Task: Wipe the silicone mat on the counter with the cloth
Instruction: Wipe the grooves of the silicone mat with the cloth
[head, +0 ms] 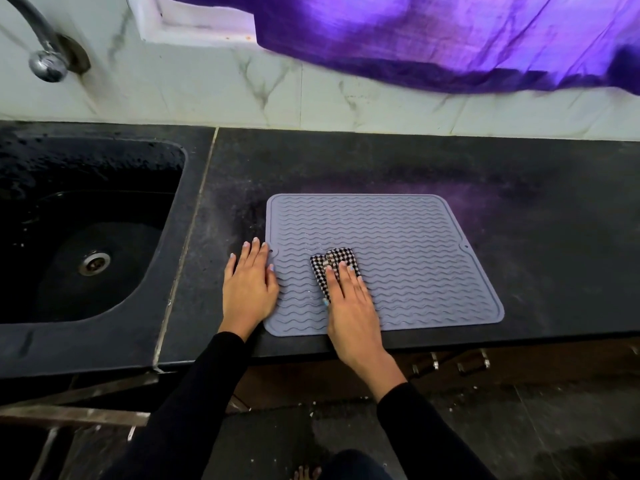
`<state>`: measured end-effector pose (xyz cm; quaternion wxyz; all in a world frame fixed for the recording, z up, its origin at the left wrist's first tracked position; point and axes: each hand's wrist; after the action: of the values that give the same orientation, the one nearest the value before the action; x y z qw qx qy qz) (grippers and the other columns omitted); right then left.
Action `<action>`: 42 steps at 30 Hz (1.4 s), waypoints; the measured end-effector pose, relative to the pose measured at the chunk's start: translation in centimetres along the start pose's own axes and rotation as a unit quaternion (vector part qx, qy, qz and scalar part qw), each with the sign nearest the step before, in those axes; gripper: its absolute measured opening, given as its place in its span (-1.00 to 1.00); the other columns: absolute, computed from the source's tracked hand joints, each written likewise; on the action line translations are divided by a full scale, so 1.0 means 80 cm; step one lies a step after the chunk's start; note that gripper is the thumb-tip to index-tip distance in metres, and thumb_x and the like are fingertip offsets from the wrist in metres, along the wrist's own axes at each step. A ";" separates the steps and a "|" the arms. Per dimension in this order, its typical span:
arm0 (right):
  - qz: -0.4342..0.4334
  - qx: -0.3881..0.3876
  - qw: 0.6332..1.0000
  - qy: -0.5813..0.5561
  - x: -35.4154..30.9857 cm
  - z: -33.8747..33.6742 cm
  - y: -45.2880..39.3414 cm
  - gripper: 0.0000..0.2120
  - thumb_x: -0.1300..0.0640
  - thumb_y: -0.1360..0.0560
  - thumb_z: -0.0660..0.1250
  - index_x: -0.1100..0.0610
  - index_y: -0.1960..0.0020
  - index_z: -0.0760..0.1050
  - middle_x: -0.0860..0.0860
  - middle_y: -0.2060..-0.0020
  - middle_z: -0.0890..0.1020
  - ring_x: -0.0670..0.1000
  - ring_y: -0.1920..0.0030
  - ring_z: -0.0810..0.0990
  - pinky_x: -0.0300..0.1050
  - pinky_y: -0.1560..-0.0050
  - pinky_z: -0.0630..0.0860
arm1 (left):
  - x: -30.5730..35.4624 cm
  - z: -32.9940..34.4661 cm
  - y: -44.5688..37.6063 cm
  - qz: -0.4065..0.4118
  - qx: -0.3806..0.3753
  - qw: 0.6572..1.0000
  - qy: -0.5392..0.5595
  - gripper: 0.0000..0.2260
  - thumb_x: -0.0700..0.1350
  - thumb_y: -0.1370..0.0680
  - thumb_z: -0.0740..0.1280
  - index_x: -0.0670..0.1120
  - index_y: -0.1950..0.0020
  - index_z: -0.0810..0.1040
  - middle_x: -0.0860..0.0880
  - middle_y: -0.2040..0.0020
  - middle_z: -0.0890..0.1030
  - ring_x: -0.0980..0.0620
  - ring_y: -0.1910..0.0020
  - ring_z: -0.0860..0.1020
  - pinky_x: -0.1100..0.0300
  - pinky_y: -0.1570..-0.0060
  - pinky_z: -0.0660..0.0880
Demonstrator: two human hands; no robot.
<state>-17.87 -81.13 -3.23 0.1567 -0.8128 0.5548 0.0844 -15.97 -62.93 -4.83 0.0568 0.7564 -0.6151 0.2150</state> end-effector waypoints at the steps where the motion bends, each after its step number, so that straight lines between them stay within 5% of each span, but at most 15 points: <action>1: -0.007 0.002 1.000 -0.001 0.000 0.000 0.000 -0.46 0.22 -0.58 0.07 0.12 -0.52 0.00 0.12 -0.52 0.07 0.07 -0.53 -0.01 -0.13 -0.43 -0.21 | 0.000 0.000 0.000 0.000 0.000 1.000 -0.001 -0.47 0.01 -0.52 -0.06 -0.12 -0.46 0.25 -0.08 -0.49 0.23 0.00 -0.50 0.12 0.03 -0.46 -0.04; 4: 0.030 0.014 0.992 -0.120 0.008 -0.011 -0.005 -0.50 0.25 -0.58 0.12 0.04 -0.49 0.14 0.00 -0.46 0.26 -0.02 -0.42 0.29 -0.21 -0.43 0.13 | 0.000 -0.001 -0.001 0.003 -0.003 1.000 -0.002 -0.48 0.01 -0.53 -0.06 -0.12 -0.46 0.25 -0.09 -0.49 0.23 0.00 -0.50 0.12 0.03 -0.46 -0.04; 6: 0.127 0.028 0.942 -0.311 0.019 -0.025 -0.014 -0.57 0.24 -0.59 0.13 0.05 -0.44 0.27 -0.01 -0.35 0.43 -0.09 -0.14 0.51 -0.40 -0.10 0.43 | -0.001 -0.001 -0.001 0.003 -0.006 1.000 -0.004 -0.48 0.01 -0.53 -0.07 -0.12 -0.46 0.24 -0.08 -0.49 0.23 0.00 -0.50 0.12 0.03 -0.46 -0.04; 9: 0.224 0.116 0.864 -0.435 0.035 -0.043 -0.033 -0.63 0.24 -0.60 0.10 0.15 -0.40 0.32 0.08 -0.34 0.45 -0.06 -0.21 0.47 -0.32 -0.12 0.42 | -0.002 0.000 -0.001 0.005 -0.004 1.000 -0.002 -0.48 0.00 -0.53 -0.06 -0.12 -0.46 0.24 -0.08 -0.49 0.23 0.00 -0.50 0.12 0.03 -0.47 -0.05; 14: 0.047 0.021 0.954 -0.295 0.000 -0.049 -0.011 -0.53 0.21 -0.58 0.15 -0.01 -0.46 0.19 -0.12 -0.17 0.53 -0.13 -0.01 0.56 -0.29 -0.05 0.52 | -0.003 0.001 -0.001 0.004 -0.004 1.000 0.001 -0.48 0.01 -0.53 -0.06 -0.12 -0.46 0.24 -0.08 -0.49 0.22 0.01 -0.50 0.11 0.05 -0.46 -0.07; 17: -0.076 -0.069 0.985 -0.139 -0.007 -0.020 0.005 -0.42 0.35 -0.50 0.15 0.01 -0.47 0.20 -0.04 -0.45 0.30 -0.06 -0.46 0.23 -0.07 -0.52 0.03 | -0.001 0.001 -0.002 0.004 -0.002 1.000 0.001 -0.48 0.00 -0.53 -0.05 -0.12 -0.46 0.25 -0.08 -0.49 0.23 0.00 -0.50 0.12 0.04 -0.47 -0.05; 20: -0.100 -0.055 0.991 -0.070 -0.005 -0.015 -0.001 -0.37 0.38 -0.44 0.21 0.05 -0.46 0.23 -0.01 -0.47 0.24 -0.04 -0.50 0.14 -0.16 -0.45 -0.25 | 0.000 0.002 -0.003 0.000 0.000 1.000 -0.008 -0.53 -0.03 -0.57 -0.02 -0.12 -0.46 0.24 -0.08 -0.49 0.22 0.00 -0.50 0.11 0.04 -0.47 -0.05; 24: -0.128 -0.043 0.990 -0.042 -0.007 -0.017 -0.004 -0.41 0.38 -0.42 0.23 0.06 -0.41 0.33 0.01 -0.44 0.32 0.03 -0.46 0.25 -0.08 -0.47 -0.08 | 0.000 0.001 -0.002 -0.003 -0.009 1.000 -0.018 -0.49 0.00 -0.55 -0.08 -0.11 -0.48 0.20 -0.06 -0.51 0.19 0.02 -0.51 0.08 0.06 -0.47 -0.08; 26: -0.054 -0.099 0.982 -0.154 0.003 -0.029 -0.016 -0.52 0.35 -0.48 0.20 -0.02 -0.32 0.44 0.00 -0.38 0.42 0.04 -0.30 0.47 -0.08 -0.38 0.30 | 0.001 -0.001 -0.002 -0.005 -0.017 1.000 -0.017 -0.46 0.01 -0.53 -0.11 -0.10 -0.48 0.19 -0.05 -0.51 0.17 0.03 -0.51 0.07 0.07 -0.47 -0.10; 28: 0.107 -0.151 0.896 -0.404 0.019 -0.050 -0.040 -0.56 0.38 -0.48 0.15 -0.06 -0.13 0.57 0.11 -0.24 0.56 0.03 0.09 0.60 -0.18 0.14 0.54 | 0.001 -0.002 -0.002 -0.007 -0.025 1.000 0.002 -0.45 0.02 -0.52 -0.11 -0.11 -0.48 0.19 -0.06 -0.51 0.17 0.03 -0.51 0.06 0.09 -0.47 -0.12; 30: 0.226 -0.118 0.782 -0.568 0.031 -0.064 -0.056 -0.51 0.44 -0.44 0.09 -0.04 -0.04 0.60 0.17 -0.18 0.58 0.00 0.17 0.55 -0.23 0.31 0.47 | -0.001 -0.006 -0.003 -0.012 -0.031 0.999 0.032 -0.48 0.01 -0.54 -0.07 -0.13 -0.47 0.21 -0.08 -0.51 0.18 0.01 -0.51 0.06 0.10 -0.46 -0.13; 33: 0.140 -0.072 0.874 -0.461 0.020 -0.068 -0.052 -0.51 0.42 -0.48 0.15 -0.06 -0.18 0.54 0.02 -0.26 0.54 -0.16 0.24 0.54 -0.32 0.32 0.46 | -0.003 -0.011 -0.001 0.003 -0.051 0.997 0.059 -0.57 -0.08 -0.62 0.07 -0.16 -0.48 0.17 -0.12 -0.52 0.14 -0.03 -0.52 0.03 0.09 -0.46 -0.15; 36: -0.068 -0.114 0.961 -0.243 -0.002 -0.042 -0.030 -0.49 0.41 -0.48 0.17 -0.05 -0.28 0.47 -0.08 -0.38 0.39 -0.20 -0.32 0.34 -0.23 -0.40 0.18 | 0.000 -0.010 0.011 0.003 -0.056 0.998 0.005 -0.52 0.00 -0.61 -0.04 -0.17 -0.49 0.12 -0.13 -0.53 0.08 -0.03 -0.52 -0.02 0.06 -0.46 -0.17; 38: -0.161 -0.091 0.978 -0.093 -0.005 -0.020 -0.016 -0.49 0.39 -0.44 0.21 -0.02 -0.29 0.48 -0.04 -0.40 0.38 -0.04 -0.44 0.25 -0.14 -0.44 -0.08 | 0.001 -0.007 0.015 0.005 -0.042 0.999 -0.025 -0.36 0.12 -0.51 -0.24 -0.17 -0.49 0.14 -0.12 -0.53 0.10 -0.02 -0.52 0.01 0.06 -0.46 -0.16; 42: -0.188 -0.044 0.979 0.058 0.003 -0.007 -0.001 -0.48 0.33 -0.20 0.44 -0.03 -0.11 0.61 0.01 -0.21 0.59 0.10 -0.25 0.54 0.08 -0.30 0.27 | -0.003 -0.003 0.012 0.006 -0.046 0.998 -0.050 -0.24 0.17 -0.41 -0.36 -0.14 -0.50 0.13 -0.08 -0.53 0.09 0.02 -0.52 0.01 0.07 -0.46 -0.16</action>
<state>-17.69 -81.52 -2.75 0.1015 -0.9123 0.3956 0.0300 -17.01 -62.87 -4.88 0.0593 0.7593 -0.6307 0.1489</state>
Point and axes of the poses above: each hand's wrist, its own y-axis away from the middle knuckle, its own z-axis out of the palm, x = y × z
